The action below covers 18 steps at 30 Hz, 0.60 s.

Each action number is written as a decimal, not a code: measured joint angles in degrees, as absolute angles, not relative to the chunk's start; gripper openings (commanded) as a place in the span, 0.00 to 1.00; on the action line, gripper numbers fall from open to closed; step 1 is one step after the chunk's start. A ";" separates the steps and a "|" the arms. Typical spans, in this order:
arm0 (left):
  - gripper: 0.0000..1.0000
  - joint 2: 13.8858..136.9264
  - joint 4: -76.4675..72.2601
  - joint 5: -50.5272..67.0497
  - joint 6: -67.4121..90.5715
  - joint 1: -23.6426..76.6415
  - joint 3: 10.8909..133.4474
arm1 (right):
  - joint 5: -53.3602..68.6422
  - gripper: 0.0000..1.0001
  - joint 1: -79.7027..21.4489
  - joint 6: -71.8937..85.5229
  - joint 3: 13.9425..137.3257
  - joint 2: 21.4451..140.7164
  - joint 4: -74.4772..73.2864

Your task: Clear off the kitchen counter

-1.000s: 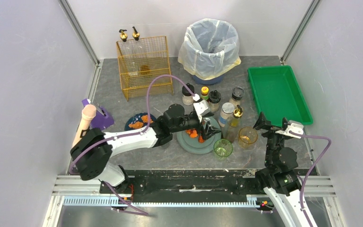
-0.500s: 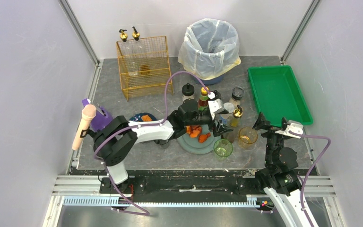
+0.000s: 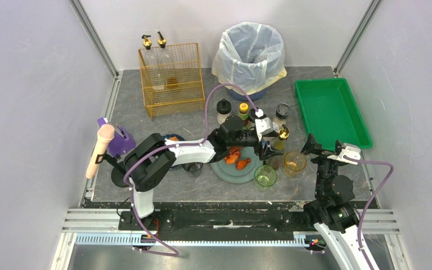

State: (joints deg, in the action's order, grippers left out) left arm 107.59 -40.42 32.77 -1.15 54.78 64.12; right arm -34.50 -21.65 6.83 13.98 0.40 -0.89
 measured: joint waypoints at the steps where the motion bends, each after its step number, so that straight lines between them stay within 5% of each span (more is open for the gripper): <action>1: 0.75 107.77 -40.71 32.97 -1.15 54.85 64.14 | -34.50 0.98 -21.65 6.83 13.98 0.40 -0.89; 18: 0.06 106.50 -40.14 31.66 -1.74 55.64 62.48 | -34.52 0.98 -21.65 6.81 13.98 0.40 -0.89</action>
State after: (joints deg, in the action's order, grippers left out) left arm 106.50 -40.14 31.66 -1.74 55.64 62.48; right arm -34.52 -21.65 6.81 13.98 0.40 -0.89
